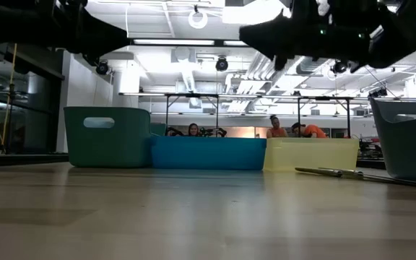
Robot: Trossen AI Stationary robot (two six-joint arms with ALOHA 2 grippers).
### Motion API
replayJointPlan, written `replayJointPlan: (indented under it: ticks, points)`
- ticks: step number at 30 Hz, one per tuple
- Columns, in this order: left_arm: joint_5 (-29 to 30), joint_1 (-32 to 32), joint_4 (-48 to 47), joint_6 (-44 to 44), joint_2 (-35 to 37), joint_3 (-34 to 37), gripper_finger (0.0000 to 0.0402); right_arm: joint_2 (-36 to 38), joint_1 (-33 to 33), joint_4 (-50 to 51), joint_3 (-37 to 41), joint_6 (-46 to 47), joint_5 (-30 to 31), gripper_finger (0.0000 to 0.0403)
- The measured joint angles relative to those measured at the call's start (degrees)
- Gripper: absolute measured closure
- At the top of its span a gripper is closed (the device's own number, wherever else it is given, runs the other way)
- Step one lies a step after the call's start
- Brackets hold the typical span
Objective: Sort silverware by color (type)
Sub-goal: Put the gold knife into the yellow bin
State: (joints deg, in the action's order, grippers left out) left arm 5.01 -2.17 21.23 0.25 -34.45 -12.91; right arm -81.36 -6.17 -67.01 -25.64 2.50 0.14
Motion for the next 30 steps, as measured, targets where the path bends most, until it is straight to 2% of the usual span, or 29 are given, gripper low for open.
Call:
replayJointPlan:
  ticks: [2, 9, 19, 23, 27, 30]
  points:
    - [0.3, 0.0, -0.1, 0.0, 0.0, 0.0, 0.0289, 0.0, 0.7, 1.8, -1.5, -2.6, 0.0, 0.0311]
    - [0.5, 0.0, -0.1, 0.0, 0.0, 0.0, 0.0289, 0.0, 1.4, 10.5, -4.7, -2.9, 0.0, 0.0311]
    - [0.6, 0.0, -0.5, 0.0, -0.1, 0.0, 0.0289, -0.1, 1.4, 11.6, -5.1, -3.0, 0.1, 0.0311]
    - [-0.2, 0.2, -0.7, -6.6, -0.4, -0.3, 0.0289, -0.1, 1.4, 11.6, -5.1, -3.0, 0.1, 0.0311]
    - [-7.1, 4.1, -5.6, -9.0, -3.0, -4.3, 0.0289, -0.1, 1.4, 11.6, -5.1, -3.0, 0.1, 0.0311]
    - [-7.2, 10.5, -12.2, -8.2, -7.4, -7.9, 0.0292, -0.1, 1.4, 11.7, -5.1, -3.0, 0.1, 0.0311]
